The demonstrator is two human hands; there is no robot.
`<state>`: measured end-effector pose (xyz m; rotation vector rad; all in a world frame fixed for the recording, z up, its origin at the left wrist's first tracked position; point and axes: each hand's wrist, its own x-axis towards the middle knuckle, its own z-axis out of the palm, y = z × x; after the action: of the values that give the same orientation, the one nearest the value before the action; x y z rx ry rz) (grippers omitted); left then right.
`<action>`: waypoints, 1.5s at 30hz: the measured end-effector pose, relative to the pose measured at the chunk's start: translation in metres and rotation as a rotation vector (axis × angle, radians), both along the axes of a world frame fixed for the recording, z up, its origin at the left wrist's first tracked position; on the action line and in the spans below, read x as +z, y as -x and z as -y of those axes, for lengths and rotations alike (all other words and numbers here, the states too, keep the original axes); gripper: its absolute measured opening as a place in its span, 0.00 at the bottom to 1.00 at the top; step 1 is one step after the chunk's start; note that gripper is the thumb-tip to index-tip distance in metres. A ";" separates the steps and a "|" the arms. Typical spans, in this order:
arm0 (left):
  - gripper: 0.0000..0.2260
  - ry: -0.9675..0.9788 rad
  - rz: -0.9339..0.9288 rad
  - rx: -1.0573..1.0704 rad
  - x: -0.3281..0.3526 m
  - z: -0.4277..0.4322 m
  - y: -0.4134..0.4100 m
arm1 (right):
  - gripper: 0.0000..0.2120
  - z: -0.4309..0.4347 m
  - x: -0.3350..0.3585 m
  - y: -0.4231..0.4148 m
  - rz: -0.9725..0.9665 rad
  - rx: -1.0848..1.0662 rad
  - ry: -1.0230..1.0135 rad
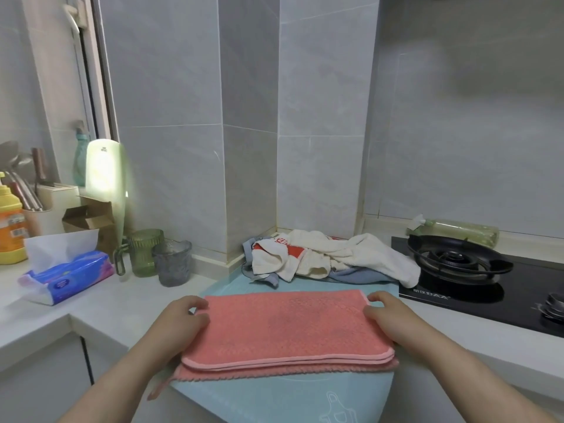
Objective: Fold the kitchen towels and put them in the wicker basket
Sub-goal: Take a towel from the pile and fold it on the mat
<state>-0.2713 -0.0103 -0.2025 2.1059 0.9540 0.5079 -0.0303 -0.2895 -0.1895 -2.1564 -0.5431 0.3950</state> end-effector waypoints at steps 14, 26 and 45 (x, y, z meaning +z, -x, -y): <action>0.20 -0.267 -0.150 -0.006 -0.009 0.021 0.011 | 0.24 0.018 -0.022 0.011 -0.008 -0.010 -0.082; 0.35 -0.537 -0.444 -0.469 0.002 0.052 -0.059 | 0.23 -0.054 0.004 0.034 0.697 0.484 0.406; 0.58 -0.574 -0.576 -0.539 -0.013 0.038 -0.057 | 0.54 -0.038 -0.032 -0.002 0.439 0.286 0.398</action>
<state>-0.2140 -0.0479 -0.2157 2.9865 0.5046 -0.1435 -0.0278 -0.2513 -0.2218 -2.5728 -1.1052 0.1882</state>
